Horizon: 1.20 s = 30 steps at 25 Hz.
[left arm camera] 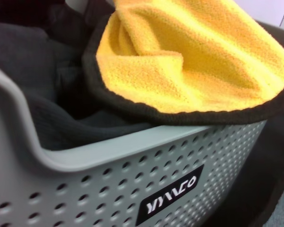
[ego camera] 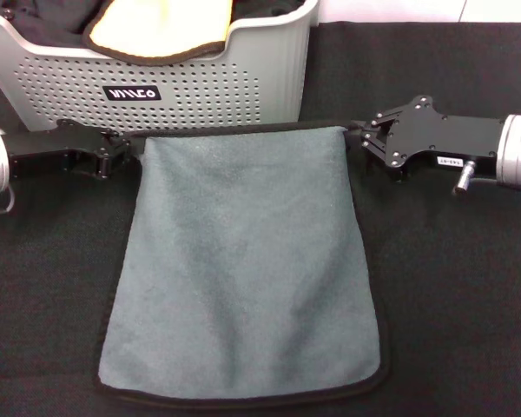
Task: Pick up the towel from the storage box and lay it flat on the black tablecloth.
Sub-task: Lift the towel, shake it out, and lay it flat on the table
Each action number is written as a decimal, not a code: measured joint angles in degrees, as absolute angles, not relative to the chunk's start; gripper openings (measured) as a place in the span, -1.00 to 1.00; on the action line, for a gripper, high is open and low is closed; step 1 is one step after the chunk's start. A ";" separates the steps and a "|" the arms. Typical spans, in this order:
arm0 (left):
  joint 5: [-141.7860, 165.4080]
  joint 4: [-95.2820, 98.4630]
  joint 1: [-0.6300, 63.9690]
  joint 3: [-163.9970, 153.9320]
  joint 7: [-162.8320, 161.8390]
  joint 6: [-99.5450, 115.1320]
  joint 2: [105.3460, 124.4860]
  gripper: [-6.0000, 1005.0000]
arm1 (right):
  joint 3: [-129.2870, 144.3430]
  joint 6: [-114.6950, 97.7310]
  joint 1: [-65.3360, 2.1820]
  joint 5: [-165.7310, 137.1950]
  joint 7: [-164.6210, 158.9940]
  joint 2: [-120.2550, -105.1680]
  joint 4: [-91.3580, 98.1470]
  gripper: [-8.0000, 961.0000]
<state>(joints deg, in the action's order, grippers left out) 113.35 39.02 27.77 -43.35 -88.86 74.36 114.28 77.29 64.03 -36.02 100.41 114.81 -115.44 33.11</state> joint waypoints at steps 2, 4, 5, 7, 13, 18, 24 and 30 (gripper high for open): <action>113.47 39.02 27.77 -43.38 -88.86 73.82 114.25 -0.95 | 77.48 62.60 -36.44 100.01 114.44 -115.53 32.87 -0.84; 113.78 39.02 27.84 -43.42 -88.86 73.38 114.20 -0.95 | 77.81 61.33 -36.64 99.99 114.43 -115.67 32.74 -0.84; 114.03 39.02 27.94 -43.43 -88.86 73.34 114.21 -0.95 | 78.05 60.67 -36.65 99.96 114.43 -115.76 32.69 -0.84; 114.83 38.75 28.36 -43.43 -88.82 73.25 114.45 -0.94 | 78.34 59.87 -36.65 99.93 114.42 -115.81 32.41 -0.84; 115.26 38.38 28.66 -43.37 -88.04 71.55 116.28 -0.94 | 78.85 59.60 -36.22 99.94 113.82 -116.04 31.91 -0.84; 115.63 38.22 28.72 -43.46 -87.34 68.55 117.49 -0.94 | 78.84 59.25 -35.96 99.93 113.81 -116.19 31.81 -0.83; 116.30 37.00 29.33 -43.59 -86.98 66.45 117.90 -0.94 | 79.55 56.95 -35.94 100.05 113.83 -116.19 31.72 -0.83; 116.49 35.64 29.65 -43.60 -85.76 65.85 118.11 -0.93 | 80.94 55.61 -36.51 100.38 113.75 -116.19 31.28 -0.83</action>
<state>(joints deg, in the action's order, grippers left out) 116.49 35.64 29.65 -43.60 -85.76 65.85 118.11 80.94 55.61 -36.51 100.38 113.75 -116.19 31.28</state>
